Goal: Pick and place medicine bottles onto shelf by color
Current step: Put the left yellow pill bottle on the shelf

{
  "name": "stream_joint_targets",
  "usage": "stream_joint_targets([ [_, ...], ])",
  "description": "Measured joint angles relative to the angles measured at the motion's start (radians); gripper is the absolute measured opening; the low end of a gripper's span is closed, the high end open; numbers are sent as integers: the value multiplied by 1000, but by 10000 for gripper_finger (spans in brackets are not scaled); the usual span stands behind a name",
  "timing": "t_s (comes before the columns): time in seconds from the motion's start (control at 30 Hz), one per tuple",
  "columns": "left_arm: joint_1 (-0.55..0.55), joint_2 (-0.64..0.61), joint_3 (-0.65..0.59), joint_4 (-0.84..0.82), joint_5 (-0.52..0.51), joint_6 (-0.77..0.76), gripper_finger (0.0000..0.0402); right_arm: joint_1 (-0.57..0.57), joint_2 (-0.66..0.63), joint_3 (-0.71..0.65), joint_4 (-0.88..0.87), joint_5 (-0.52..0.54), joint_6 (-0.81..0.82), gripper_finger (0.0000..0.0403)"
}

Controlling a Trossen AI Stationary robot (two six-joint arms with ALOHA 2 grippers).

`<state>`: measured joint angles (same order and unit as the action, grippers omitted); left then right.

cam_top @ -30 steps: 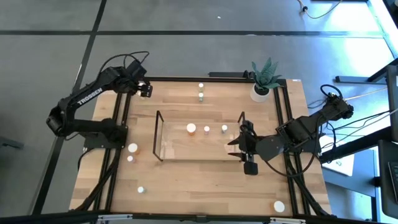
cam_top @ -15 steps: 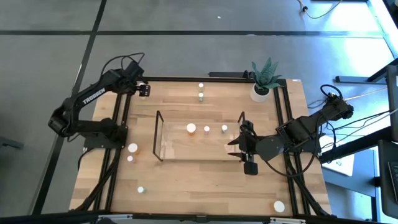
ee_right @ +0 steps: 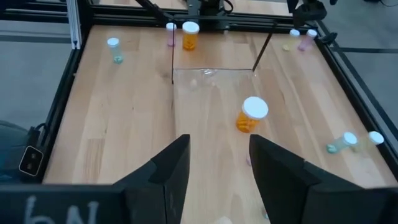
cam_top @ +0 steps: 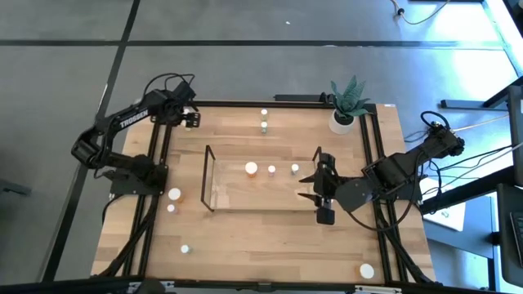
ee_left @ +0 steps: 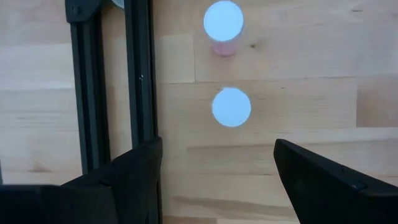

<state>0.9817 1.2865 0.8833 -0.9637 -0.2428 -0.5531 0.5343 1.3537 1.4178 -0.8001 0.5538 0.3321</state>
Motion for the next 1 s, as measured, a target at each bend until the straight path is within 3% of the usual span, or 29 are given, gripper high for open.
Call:
stream_joint_targets([
  [0.43,-2,63,0,16,3,-50,302,0,0,0,-2,3,-8,168],
  [0.7,-34,63,0,50,55,-82,302,-1,0,0,-2,4,-30,168],
  [1.0,-40,63,0,94,10,-91,302,-1,0,0,-3,4,-27,168],
])
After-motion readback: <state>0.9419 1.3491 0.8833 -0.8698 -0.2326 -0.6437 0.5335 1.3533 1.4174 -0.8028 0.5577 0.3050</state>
